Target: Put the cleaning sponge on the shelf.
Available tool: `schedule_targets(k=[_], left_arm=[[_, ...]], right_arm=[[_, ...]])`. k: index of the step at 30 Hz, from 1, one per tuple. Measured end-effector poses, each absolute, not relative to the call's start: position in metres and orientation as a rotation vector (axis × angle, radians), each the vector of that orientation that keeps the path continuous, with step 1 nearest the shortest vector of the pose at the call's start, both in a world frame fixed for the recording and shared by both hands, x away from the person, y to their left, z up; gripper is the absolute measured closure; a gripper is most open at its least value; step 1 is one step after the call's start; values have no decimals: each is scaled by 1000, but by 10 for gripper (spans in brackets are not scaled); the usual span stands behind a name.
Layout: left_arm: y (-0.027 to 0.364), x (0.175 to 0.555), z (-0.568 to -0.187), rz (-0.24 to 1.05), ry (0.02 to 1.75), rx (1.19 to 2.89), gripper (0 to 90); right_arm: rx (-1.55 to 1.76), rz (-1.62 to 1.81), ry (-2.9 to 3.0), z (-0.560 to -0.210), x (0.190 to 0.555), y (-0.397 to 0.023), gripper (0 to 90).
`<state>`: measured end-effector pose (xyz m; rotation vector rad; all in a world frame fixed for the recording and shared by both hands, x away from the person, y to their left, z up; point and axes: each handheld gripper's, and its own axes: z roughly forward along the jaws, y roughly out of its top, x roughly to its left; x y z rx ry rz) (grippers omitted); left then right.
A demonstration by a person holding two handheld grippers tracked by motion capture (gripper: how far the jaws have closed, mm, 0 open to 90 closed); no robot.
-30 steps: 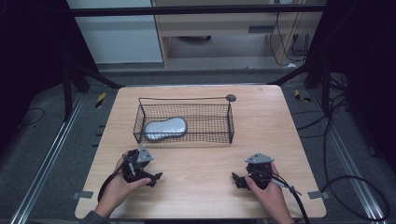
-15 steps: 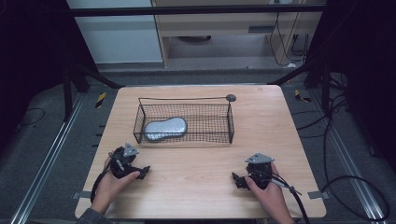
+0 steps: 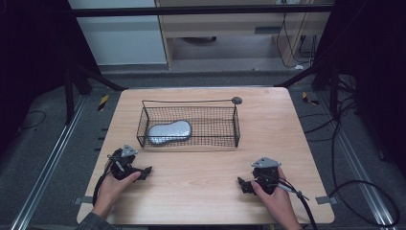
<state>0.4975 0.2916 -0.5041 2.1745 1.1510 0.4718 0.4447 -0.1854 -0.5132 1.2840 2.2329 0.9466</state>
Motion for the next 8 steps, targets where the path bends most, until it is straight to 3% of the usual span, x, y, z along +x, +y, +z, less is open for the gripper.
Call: schedule_targets(k=[8], left_arm=[[296, 500, -508, 499, 1143, 2122, 0]], right_arm=[[1292, 943, 2224, -513, 448, -185, 3]])
